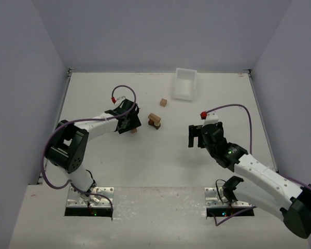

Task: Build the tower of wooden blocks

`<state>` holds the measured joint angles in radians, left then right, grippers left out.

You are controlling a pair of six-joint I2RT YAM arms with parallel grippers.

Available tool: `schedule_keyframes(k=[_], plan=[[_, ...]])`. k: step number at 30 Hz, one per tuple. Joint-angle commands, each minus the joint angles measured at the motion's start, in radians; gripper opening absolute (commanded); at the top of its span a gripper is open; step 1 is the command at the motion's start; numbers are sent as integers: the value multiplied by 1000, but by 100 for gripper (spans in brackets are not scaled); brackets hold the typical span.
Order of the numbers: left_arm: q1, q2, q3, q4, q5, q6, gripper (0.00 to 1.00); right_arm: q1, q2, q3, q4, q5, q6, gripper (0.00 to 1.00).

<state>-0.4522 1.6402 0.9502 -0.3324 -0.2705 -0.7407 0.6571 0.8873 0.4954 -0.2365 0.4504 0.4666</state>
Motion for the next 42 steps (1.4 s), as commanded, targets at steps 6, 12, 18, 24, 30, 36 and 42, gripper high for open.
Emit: schedule_keyframes(k=[6, 12, 18, 24, 30, 36, 42], plan=[[-9, 42, 52, -23, -58, -32, 55, -1, -31, -24, 44, 85, 30, 99], [-9, 70, 76, -34, -67, -22, 47, -1, -29, -26, 43, 123, 23, 99], [-9, 89, 109, -59, -79, 1, 30, 1, -56, -29, 29, 153, 24, 99], [-9, 48, 117, -65, -50, 37, 0, 1, -88, -40, 31, 154, 20, 99], [-86, -94, 193, -32, -38, 357, 0, 0, -94, -40, 29, 143, 14, 99], [-161, -178, 318, 80, 317, 901, 0, 1, -99, -42, 29, 141, 7, 99], [-161, -206, 361, 29, 656, 1385, 0, 1, -114, -47, 38, 160, -5, 99]])
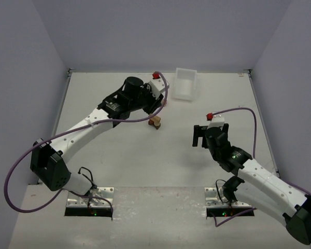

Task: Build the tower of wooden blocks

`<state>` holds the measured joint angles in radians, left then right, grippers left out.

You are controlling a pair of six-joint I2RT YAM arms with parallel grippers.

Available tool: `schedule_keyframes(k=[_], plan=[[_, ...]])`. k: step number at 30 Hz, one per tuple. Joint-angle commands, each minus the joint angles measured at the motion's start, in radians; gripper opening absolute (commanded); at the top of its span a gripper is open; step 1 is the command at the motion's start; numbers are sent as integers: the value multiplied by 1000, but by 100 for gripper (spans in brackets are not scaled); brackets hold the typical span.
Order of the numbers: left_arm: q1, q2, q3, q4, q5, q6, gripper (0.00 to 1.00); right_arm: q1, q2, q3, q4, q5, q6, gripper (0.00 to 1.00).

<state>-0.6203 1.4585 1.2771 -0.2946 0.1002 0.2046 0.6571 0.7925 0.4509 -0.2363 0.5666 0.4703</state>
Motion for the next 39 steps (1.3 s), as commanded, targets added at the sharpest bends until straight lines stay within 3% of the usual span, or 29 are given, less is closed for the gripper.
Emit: schedule_keyframes(k=[1, 6, 15, 20, 26, 28, 31, 39], plan=[[8, -24, 51, -19, 320, 481, 0, 1, -15, -1, 40, 48, -14, 99], [13, 9, 171, -234, 472, 755, 0, 0, 8, 7, 26, 109, -27, 99], [62, 86, 237, -607, 470, 1220, 0, -1, 51, 37, -31, 177, -35, 99], [100, 261, 413, -796, 523, 1265, 0, -1, 86, 63, -94, 187, -4, 99], [103, 407, 555, -904, 512, 1300, 0, -1, 92, 77, -128, 178, 11, 99], [102, 426, 558, -915, 499, 1325, 0, -2, 83, 69, -129, 180, 17, 99], [103, 421, 533, -898, 483, 1340, 14, -1, 77, 66, -127, 180, 21, 99], [103, 499, 599, -929, 472, 1370, 17, -2, 98, 69, -128, 179, 19, 99]])
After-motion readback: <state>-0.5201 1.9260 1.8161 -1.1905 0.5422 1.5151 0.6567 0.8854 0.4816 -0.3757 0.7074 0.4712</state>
